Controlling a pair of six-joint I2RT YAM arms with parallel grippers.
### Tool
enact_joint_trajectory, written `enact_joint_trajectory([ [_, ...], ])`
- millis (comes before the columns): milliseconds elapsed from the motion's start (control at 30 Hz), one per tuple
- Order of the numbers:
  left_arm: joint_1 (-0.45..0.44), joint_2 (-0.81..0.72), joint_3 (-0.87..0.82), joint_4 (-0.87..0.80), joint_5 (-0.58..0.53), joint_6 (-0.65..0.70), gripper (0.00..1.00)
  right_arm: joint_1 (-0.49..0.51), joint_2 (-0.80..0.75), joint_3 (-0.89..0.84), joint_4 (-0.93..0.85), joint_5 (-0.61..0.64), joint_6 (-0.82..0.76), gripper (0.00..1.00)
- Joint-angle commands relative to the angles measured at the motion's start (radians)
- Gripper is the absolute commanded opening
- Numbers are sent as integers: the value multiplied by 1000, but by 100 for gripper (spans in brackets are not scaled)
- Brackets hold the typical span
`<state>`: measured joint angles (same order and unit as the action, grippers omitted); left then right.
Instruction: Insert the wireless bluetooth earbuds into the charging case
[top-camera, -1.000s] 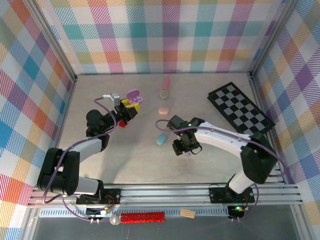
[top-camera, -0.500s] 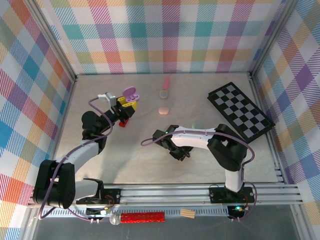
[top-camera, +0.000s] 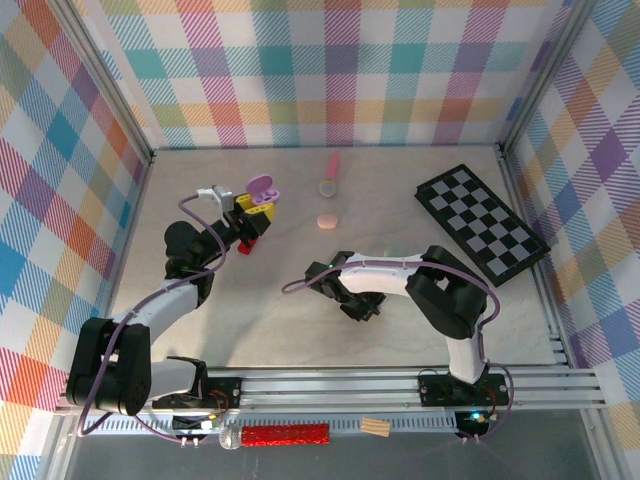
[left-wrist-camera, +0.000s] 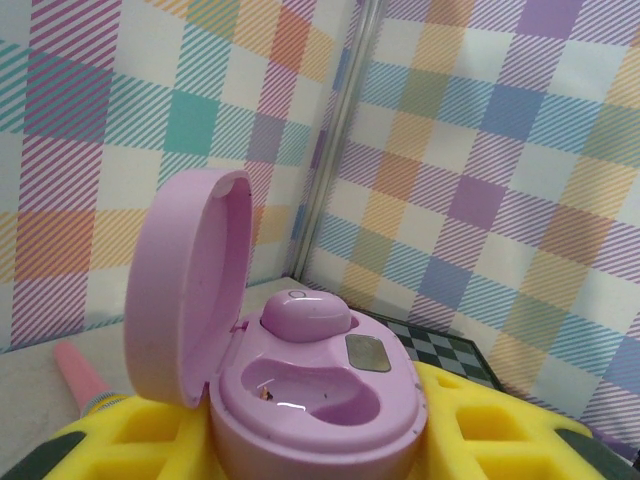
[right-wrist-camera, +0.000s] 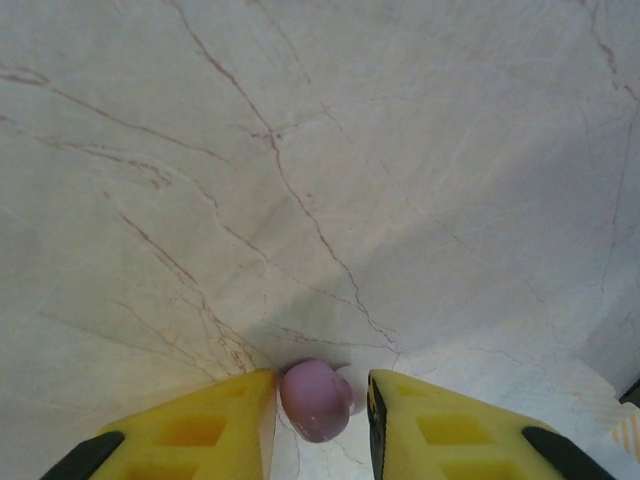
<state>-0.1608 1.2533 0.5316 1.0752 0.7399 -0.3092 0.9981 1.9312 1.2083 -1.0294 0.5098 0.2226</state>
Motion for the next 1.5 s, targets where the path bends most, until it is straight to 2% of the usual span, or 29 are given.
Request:
enact_joint_trajectory([
  [0,14,-6,-1,39,14,9,38,5,17,-2,-12,14,-5,30],
  [233,12,-6,-1,36,22,17,38,2,9,-12,-7,9,6,21],
  [433,-25,-16,7,-46,-1,96,38,-32,-128,-26,48,-82,34,21],
  [600,-108,-30,26,-179,-59,236,38,-116,-323,-53,159,-279,54,21],
  [700,-165,-15,39,-212,-101,311,38,-192,-452,-73,263,-462,77,20],
  [833,-217,42,43,-137,-123,338,38,-321,-593,-103,416,-726,156,20],
  [933,-252,82,57,-98,-134,362,38,-373,-652,-78,488,-844,184,20],
  [1167,-338,142,105,-133,-180,482,38,-428,-662,6,639,-1052,251,20],
  [1467,-391,214,145,-77,-160,503,38,-428,-546,128,688,-1120,253,20],
])
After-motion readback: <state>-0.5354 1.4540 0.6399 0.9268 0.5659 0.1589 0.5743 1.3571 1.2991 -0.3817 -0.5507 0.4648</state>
